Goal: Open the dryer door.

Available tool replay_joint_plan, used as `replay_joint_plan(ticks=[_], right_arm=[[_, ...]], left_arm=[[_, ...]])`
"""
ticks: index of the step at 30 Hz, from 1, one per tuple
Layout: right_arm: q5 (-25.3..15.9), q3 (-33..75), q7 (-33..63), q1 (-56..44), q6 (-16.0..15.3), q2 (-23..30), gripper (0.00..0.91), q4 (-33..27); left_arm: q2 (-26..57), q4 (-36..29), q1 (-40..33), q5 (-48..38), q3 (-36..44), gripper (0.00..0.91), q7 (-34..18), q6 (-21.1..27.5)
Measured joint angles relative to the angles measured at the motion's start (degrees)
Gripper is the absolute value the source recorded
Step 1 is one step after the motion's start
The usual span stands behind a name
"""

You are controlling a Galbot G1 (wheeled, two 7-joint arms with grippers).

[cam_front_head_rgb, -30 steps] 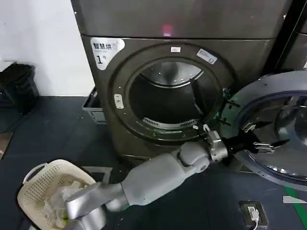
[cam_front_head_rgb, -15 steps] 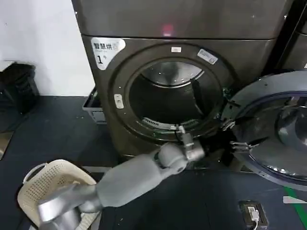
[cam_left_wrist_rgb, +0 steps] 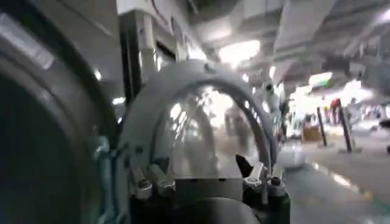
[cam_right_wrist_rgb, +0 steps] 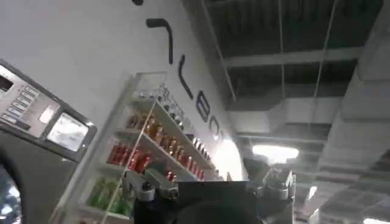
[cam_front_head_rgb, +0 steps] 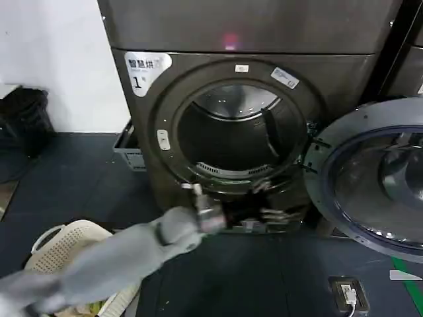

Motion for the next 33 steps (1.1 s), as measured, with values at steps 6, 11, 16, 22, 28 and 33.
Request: replay_joint_plan(ticks=[6, 11, 16, 22, 28, 33], right_arm=[[-1.84, 1.63, 1.43, 0.66, -0.11, 0.22, 0.907, 1.65], [-2.66, 2.15, 1.61, 0.96, -0.13, 0.37, 0.907, 2.48], [-3.47, 1.22, 1.87, 1.76, -0.04, 0.79, 0.907, 2.82], [-4.07, 0.11, 1.81, 2.65, 0.52, 0.67, 0.907, 2.62], [-4.36, -1.1, 1.81, 3.38, 0.88, 1.1, 0.907, 2.74], [-4.33, -1.44, 1.8, 3.48, 1.03, 0.78, 0.907, 2.23]], left_arm=[[12.41, -5.64, 1.36, -2.92, -1.75, 0.907, 0.28, 6.61], [22.23, -10.14, 3.41, -1.73, -3.66, 0.907, 4.04, 10.69], [31.08, -12.49, 6.31, 0.73, -5.89, 0.907, 7.58, 15.66], [40.49, -14.6, 13.67, 5.39, -12.6, 0.907, 11.71, 18.64], [49.56, -14.74, 19.04, 8.61, -18.55, 0.907, 14.91, 20.03], [54.86, -13.15, 21.45, 13.76, -19.45, 0.907, 16.07, 20.09]])
